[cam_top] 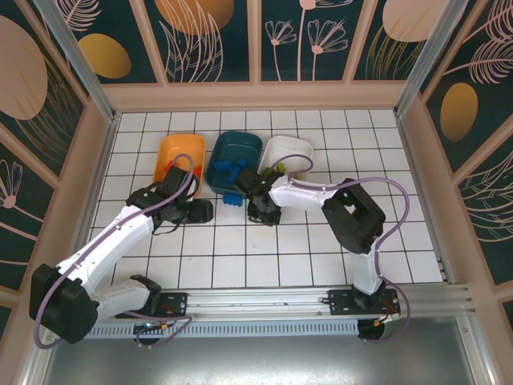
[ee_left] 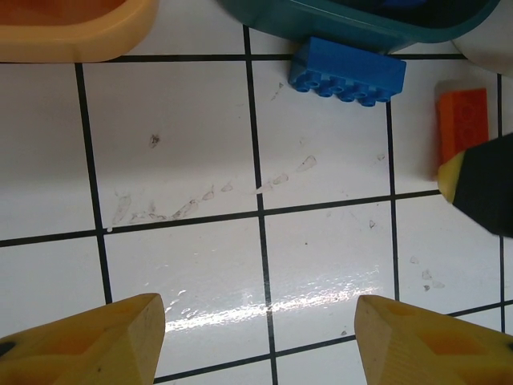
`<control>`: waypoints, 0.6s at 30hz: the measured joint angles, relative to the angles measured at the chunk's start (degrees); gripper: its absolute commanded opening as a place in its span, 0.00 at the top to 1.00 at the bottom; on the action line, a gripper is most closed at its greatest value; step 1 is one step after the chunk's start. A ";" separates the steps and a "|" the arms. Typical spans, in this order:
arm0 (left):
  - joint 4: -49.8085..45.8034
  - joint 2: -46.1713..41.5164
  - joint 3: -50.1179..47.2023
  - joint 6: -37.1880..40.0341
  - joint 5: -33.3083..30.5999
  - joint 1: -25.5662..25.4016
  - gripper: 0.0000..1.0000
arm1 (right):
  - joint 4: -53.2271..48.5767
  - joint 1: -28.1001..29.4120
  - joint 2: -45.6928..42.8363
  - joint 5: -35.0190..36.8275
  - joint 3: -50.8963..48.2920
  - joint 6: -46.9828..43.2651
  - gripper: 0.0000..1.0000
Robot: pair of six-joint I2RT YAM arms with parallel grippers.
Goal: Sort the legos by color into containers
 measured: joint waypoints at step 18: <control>-8.48 -4.92 10.71 1.20 -12.41 5.79 0.34 | 2.16 3.89 2.56 -7.93 26.23 -5.16 0.84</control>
